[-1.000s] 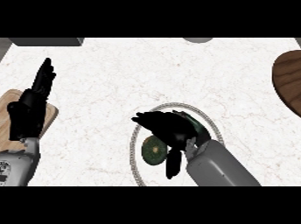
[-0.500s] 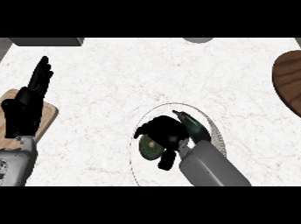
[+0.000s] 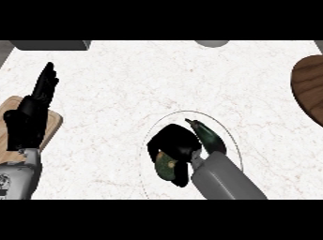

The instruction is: Pick the squash from the placemat and place it in the bowl

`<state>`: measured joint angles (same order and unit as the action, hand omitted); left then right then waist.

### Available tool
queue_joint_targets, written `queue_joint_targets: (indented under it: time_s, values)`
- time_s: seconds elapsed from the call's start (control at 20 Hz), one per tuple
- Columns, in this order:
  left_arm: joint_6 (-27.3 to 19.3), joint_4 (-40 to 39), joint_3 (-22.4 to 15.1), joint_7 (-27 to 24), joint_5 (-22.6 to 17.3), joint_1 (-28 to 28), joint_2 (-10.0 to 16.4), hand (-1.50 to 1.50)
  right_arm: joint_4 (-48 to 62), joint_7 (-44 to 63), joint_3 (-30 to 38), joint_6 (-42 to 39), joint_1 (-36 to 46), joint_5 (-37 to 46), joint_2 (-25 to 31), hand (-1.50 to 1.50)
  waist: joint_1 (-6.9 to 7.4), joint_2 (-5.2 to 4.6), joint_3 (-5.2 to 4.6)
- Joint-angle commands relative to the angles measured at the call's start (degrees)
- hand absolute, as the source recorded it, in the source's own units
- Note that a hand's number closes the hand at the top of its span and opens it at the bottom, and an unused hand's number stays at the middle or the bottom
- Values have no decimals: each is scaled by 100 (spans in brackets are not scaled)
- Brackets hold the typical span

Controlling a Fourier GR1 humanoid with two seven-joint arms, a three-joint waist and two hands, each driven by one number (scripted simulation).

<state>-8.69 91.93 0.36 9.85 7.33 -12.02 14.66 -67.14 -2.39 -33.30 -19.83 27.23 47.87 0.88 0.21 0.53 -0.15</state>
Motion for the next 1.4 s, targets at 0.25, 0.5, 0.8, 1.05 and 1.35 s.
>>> queue_joint_targets:
  time_s: [0.25,0.5,0.8,1.05,1.35]
  values:
    - [138,148,174,81,51,156,7,0,-1737,353,-270,98,-1468,305,485,150,-87,-28,14]
    - [-5,319,309,70,73,397,35,0,-3322,888,-314,374,-3208,366,1341,150,-267,39,11]
    - [-230,415,-62,24,387,519,-299,0,-5456,1170,191,658,-4165,-351,1225,150,-242,15,14]
    - [69,-6,324,-6,59,150,-16,0,-6925,1335,1016,931,-4917,-794,1436,150,-258,-25,13]
    - [164,-143,268,-397,32,317,-111,0,-7390,1936,2715,688,-4532,-1507,1501,150,-110,-61,10]
